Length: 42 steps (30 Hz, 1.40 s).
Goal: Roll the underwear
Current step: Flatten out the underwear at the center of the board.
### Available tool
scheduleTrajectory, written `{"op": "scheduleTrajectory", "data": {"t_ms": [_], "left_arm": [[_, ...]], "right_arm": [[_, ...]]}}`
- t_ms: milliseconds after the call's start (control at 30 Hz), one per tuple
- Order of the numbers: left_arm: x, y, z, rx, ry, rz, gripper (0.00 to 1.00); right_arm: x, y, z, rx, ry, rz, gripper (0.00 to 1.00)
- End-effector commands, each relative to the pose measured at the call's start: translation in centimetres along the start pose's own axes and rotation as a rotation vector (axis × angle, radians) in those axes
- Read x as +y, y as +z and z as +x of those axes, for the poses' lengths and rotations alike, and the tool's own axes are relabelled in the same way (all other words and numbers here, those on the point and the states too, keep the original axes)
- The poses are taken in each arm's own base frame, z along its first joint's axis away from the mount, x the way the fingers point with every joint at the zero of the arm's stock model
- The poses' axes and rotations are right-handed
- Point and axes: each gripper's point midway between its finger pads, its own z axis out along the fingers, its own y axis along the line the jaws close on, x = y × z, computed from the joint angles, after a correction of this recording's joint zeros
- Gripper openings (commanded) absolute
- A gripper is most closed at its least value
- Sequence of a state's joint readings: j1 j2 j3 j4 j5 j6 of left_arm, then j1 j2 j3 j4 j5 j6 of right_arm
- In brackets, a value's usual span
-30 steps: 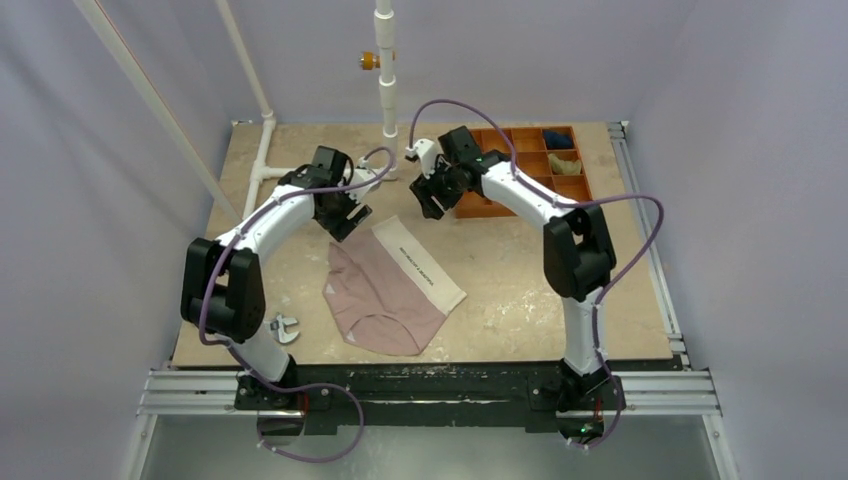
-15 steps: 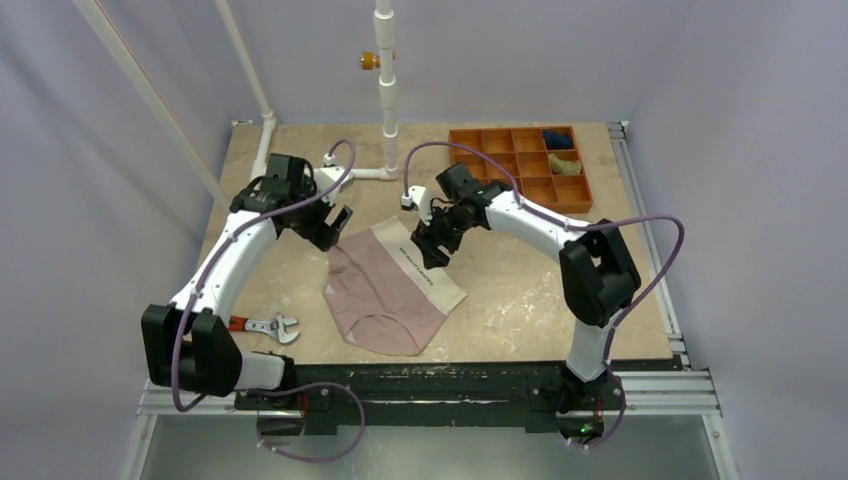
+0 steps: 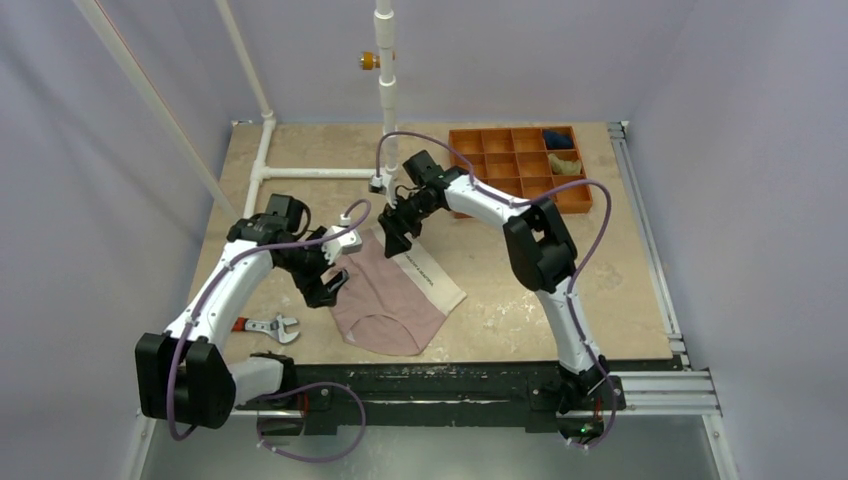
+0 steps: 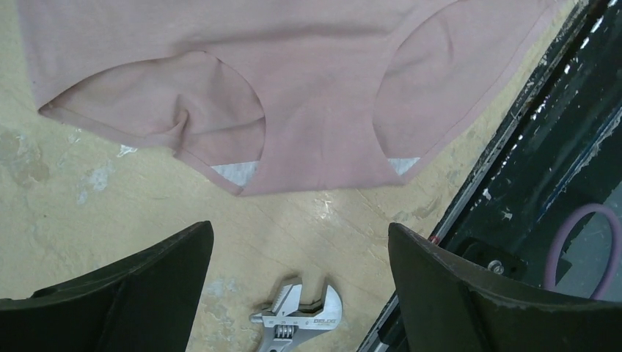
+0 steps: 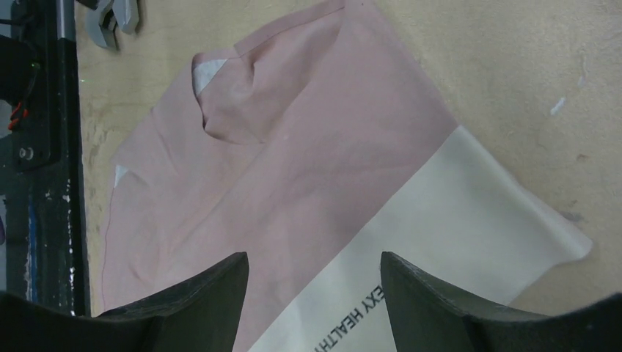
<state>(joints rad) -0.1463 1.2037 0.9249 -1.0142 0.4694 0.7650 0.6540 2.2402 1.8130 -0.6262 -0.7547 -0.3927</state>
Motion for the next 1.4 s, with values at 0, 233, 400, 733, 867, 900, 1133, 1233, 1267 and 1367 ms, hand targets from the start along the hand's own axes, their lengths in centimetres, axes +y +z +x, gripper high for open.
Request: {"op": "scheduleTrajectory", "data": {"t_ms": [0, 233, 400, 733, 867, 900, 1133, 1233, 1267, 1367], "left_arm": [[-0.7, 0.5, 0.0, -0.008, 0.096, 0.072, 0.88], [-0.8, 2.3, 0.6, 0.077, 0.159, 0.100, 0.88], [-1.0, 4.2, 1.0, 0.177, 0.210, 0.122, 0.88], [0.1, 7.1, 2.5, 0.340, 0.172, 0.183, 0.88], [0.6, 7.3, 2.8, 0.359, 0.179, 0.163, 0.88], [0.7, 7.3, 2.8, 0.362, 0.180, 0.162, 0.88], [1.5, 7.4, 2.7, 0.378, 0.171, 0.125, 0.88], [1.6, 7.2, 2.3, 0.366, 0.172, 0.119, 0.88], [1.5, 7.2, 2.2, 0.362, 0.172, 0.119, 0.88], [1.7, 7.0, 1.1, 0.328, 0.165, 0.110, 0.88]], "right_arm": [[0.4, 1.1, -2.6, -0.079, 0.044, -0.098, 0.67], [-2.5, 2.4, -2.2, -0.089, 0.143, 0.008, 0.68], [-5.3, 1.6, -0.8, -0.058, 0.194, 0.134, 0.68], [-5.5, 0.8, 1.7, 0.004, 0.220, 0.145, 0.68], [-5.4, 0.7, 2.3, 0.034, 0.206, 0.143, 0.69], [-5.4, 0.6, 2.5, 0.046, 0.199, 0.150, 0.69], [-6.2, -0.9, 4.2, 0.107, 0.163, 0.256, 0.69], [-6.3, -1.6, 4.5, 0.119, 0.154, 0.294, 0.70], [-6.3, -1.8, 4.4, 0.119, 0.150, 0.302, 0.70], [-5.8, -2.1, 4.2, 0.112, 0.146, 0.290, 0.70]]}}
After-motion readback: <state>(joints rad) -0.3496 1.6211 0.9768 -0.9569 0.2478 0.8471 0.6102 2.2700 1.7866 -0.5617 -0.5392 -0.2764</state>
